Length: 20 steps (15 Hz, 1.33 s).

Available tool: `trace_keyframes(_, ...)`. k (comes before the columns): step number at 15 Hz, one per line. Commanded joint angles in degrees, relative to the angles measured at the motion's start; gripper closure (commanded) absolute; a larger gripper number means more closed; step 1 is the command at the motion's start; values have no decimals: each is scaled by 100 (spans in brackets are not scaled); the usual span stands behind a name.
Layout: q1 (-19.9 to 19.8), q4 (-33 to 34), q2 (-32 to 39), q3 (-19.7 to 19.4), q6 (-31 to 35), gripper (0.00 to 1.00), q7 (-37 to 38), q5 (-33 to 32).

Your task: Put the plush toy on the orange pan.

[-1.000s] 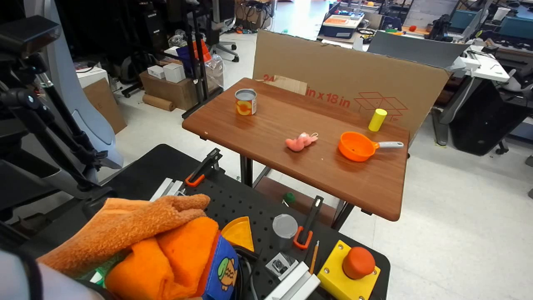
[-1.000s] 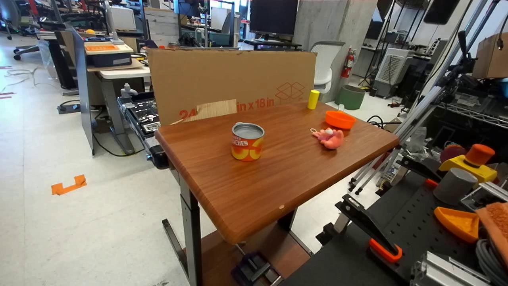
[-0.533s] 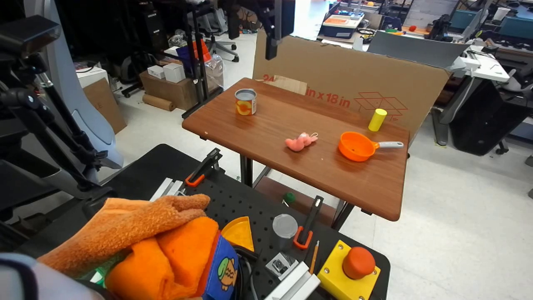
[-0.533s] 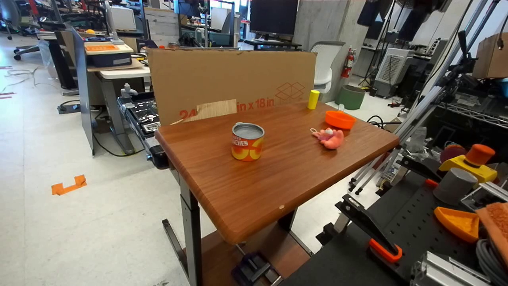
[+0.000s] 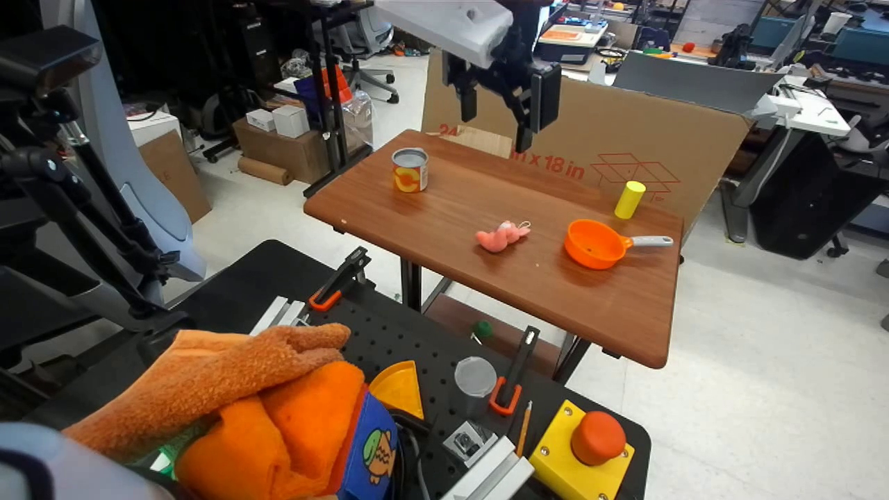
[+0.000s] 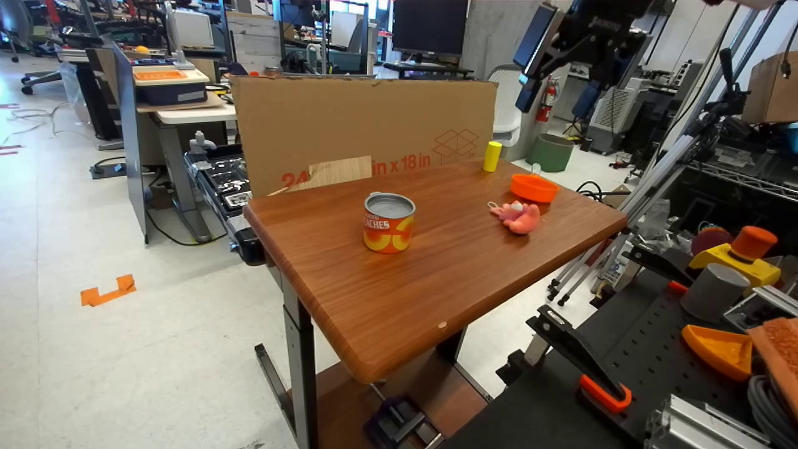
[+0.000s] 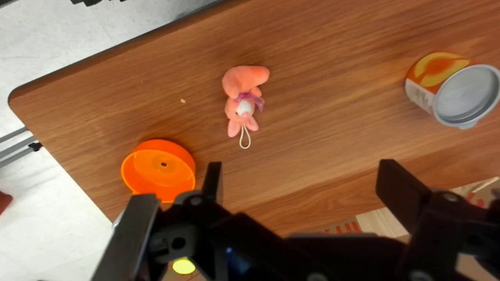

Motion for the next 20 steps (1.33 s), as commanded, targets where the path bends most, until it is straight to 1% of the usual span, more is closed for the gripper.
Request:
trace_keyframes(1,-21,419,640,-303,26,0,616,-757)
trace_keyframes(4,143,629,1099,-640,-74,0,1106,-1427)
trace_keyframes(7,401,819,1506,-1013,-112,0,1664,-2125)
trace_keyframes(11,800,1131,1986,-1288,-111,0,1959,-2141)
trace_keyframes(15,1229,1414,2381,-1444,-178,0,2192,-2070)
trace_keyframes(20,1836,1680,2942,-1818,-526,0,2764,-2287)
